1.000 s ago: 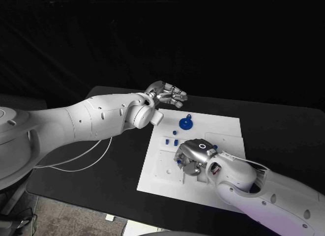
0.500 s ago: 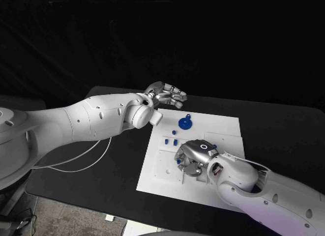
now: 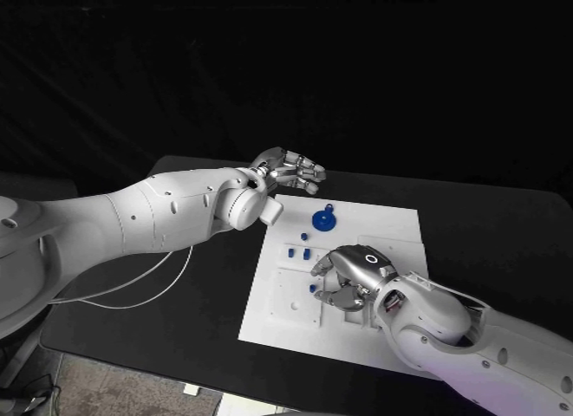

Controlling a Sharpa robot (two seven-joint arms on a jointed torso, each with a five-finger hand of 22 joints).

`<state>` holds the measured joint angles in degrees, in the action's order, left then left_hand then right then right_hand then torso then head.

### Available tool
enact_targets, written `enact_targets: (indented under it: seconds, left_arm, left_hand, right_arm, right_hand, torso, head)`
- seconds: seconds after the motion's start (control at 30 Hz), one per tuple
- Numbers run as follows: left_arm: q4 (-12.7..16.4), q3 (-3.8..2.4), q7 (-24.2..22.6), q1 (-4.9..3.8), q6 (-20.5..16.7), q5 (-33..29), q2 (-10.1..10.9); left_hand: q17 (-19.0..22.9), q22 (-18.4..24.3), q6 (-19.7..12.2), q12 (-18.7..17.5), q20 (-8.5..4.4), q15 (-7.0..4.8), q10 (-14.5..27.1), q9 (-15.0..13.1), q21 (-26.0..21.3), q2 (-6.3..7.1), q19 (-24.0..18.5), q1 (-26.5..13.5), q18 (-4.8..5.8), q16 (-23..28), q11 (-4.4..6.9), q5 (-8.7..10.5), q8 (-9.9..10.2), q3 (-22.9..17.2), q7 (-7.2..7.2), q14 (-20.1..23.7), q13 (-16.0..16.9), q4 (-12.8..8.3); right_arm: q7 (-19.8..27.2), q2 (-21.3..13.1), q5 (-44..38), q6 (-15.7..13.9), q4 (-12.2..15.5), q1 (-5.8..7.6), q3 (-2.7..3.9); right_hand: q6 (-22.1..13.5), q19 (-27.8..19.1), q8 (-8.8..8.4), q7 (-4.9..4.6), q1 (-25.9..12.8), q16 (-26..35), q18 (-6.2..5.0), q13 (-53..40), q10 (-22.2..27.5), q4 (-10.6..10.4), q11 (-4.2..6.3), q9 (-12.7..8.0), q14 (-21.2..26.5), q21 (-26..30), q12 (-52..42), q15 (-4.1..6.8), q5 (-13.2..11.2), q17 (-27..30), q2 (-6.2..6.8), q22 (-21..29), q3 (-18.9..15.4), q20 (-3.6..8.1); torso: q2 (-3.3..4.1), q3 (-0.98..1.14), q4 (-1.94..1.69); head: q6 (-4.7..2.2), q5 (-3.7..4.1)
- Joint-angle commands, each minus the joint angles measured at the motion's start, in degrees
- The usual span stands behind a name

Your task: Assemble the parts on the task board

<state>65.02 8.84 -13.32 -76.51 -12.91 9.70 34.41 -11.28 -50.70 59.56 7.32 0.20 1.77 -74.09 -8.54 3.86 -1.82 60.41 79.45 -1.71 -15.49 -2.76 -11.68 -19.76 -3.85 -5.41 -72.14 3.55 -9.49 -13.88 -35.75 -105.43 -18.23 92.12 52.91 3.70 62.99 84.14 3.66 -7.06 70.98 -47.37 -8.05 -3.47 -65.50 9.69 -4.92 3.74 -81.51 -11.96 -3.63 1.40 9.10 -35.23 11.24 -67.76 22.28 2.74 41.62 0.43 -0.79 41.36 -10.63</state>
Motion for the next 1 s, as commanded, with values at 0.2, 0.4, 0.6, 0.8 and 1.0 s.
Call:
enact_targets:
  seconds: [0.2,0.4,0.6,0.8,1.0]
  left_arm:
    - [0.1,-0.05,-0.8,-0.1,1.2,-0.5,0.1]
    - [0.2,-0.04,-0.8,-0.1,1.7,-0.5,0.3]
    - [-0.1,-0.02,-0.7,-0.09,1.9,-0.5,0.2]
    - [-0.2,0.0,-0.8,-0.08,2.1,-0.5,0.0]
    - [-0.2,0.02,-0.8,-0.07,2.4,-0.5,0.0]
  left_hand:
    - [0.2,-0.7,-0.1,0.4,0.26,0.12,0.3,0.4,0.4,-0.64,0.0,0.3,0.26,-0.5,-0.01,-0.02,-0.3,0.0,-0.07,0.5,0.0,-0.7]
    - [0.3,-1.1,0.1,0.4,0.22,0.08,0.2,0.6,0.4,-0.82,0.0,0.3,0.25,-0.7,0.03,-0.05,-0.3,0.1,-0.02,0.4,0.0,-0.7]
    - [0.3,-1.4,0.2,0.4,0.2,0.05,0.2,0.6,0.4,-0.9,-0.1,0.4,0.25,-0.8,0.06,-0.14,-0.4,0.1,-0.02,0.4,0.0,-0.8]
    - [0.3,-1.5,0.2,0.4,0.19,0.05,0.2,0.7,0.4,-0.92,-0.1,0.4,0.25,-0.8,0.06,-0.14,-0.4,0.1,-0.02,0.4,0.0,-0.8]
    - [0.5,-2.3,0.3,0.5,0.17,0.03,0.2,0.8,0.4,-1.03,-0.2,0.5,0.23,-0.9,0.09,-0.2,-0.4,0.1,-0.02,0.5,0.0,-1.0]
  right_arm:
    - [1.7,-4.3,6.9,-3.3,3.6,0.28,3.12]
    - [4.6,-8.2,11.0,1.9,5.0,1.3,7.1]
    - [5.8,-11.2,15.1,6.2,2.8,3.24,9.4]
    - [4.6,-12.1,11.9,10.8,0.7,4.25,10.07]
    - [2.1,-11.9,7.1,16.8,-0.1,4.52,10.2]
  right_hand:
    - [0.7,2.2,-0.08,0.61,0.2,-1.2,-0.12,0.0,-3.8,-0.4,1.0,-0.1,-0.7,-0.7,0.2,0.56,0.1,0.1,-0.69,-0.3,1.9,0.23]
    - [1.2,2.0,-0.07,0.74,-0.1,-1.8,0.43,0.0,-5.1,-0.2,1.39,0.0,-0.6,-2.2,0.2,0.9,-0.1,-0.6,-0.56,-1.0,6.7,0.79]
    - [0.8,1.9,-0.06,0.64,-0.3,-1.8,0.17,0.0,-4.4,0.0,1.18,0.0,-0.6,-2.4,0.2,0.73,2.6,-0.8,-0.75,-1.0,4.5,0.65]
    - [-0.2,1.8,-0.07,1.02,0.1,-1.6,0.2,0.0,-3.2,0.2,1.0,-0.1,-0.6,-2.3,0.2,0.56,2.3,-0.8,-0.79,-0.9,1.0,0.44]
    - [-2.3,1.5,-0.06,0.71,1.1,-1.4,0.21,0.0,-1.5,-0.9,0.61,-0.1,-0.1,-1.5,0.2,0.19,0.5,-0.6,-0.99,-0.5,-4.6,0.04]
  torso:
    - [-0.03,-0.05,0.05]
    - [-0.09,-0.02,0.13]
    - [-0.27,-0.06,0.26]
    - [-0.25,-0.07,0.26]
    - [-0.2,-0.16,0.21]
  head:
    - [-1.34,0.83]
    - [-3.86,1.96]
    - [-5.63,2.43]
    - [-5.35,3.08]
    - [-5.1,4.39]
